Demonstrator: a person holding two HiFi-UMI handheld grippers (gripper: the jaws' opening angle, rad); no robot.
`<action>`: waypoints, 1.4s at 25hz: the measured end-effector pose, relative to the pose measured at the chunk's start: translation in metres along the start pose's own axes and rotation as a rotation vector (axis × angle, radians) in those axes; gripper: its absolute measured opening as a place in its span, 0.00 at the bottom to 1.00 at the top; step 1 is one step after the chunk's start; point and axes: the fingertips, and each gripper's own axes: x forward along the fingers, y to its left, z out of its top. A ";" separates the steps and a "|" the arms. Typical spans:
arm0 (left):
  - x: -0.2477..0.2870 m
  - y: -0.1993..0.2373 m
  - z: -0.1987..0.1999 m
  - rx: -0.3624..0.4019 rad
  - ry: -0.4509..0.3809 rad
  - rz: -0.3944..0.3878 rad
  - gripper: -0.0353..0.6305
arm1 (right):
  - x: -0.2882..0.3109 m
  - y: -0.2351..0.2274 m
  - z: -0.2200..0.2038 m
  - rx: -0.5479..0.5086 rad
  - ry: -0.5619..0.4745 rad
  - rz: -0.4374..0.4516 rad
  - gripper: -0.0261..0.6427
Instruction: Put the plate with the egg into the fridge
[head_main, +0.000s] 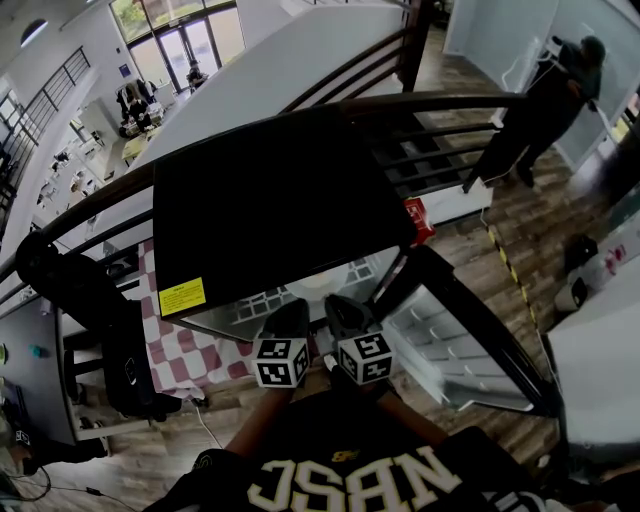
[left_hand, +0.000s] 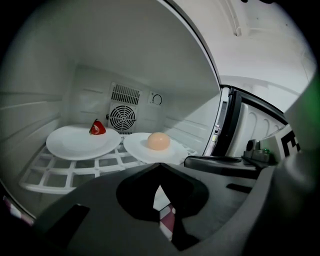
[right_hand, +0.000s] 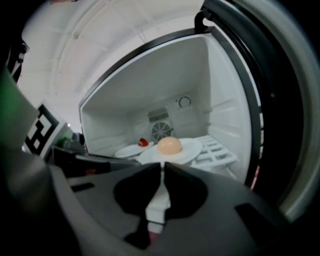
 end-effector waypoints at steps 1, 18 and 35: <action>0.001 0.000 0.001 0.004 0.001 0.004 0.09 | 0.001 -0.001 0.001 -0.001 0.002 0.001 0.09; 0.016 0.002 0.014 0.026 0.002 -0.003 0.09 | 0.021 -0.009 0.005 -0.015 0.026 0.004 0.09; 0.014 0.000 0.020 -0.006 -0.027 -0.028 0.09 | 0.016 -0.014 0.016 0.016 -0.013 -0.003 0.09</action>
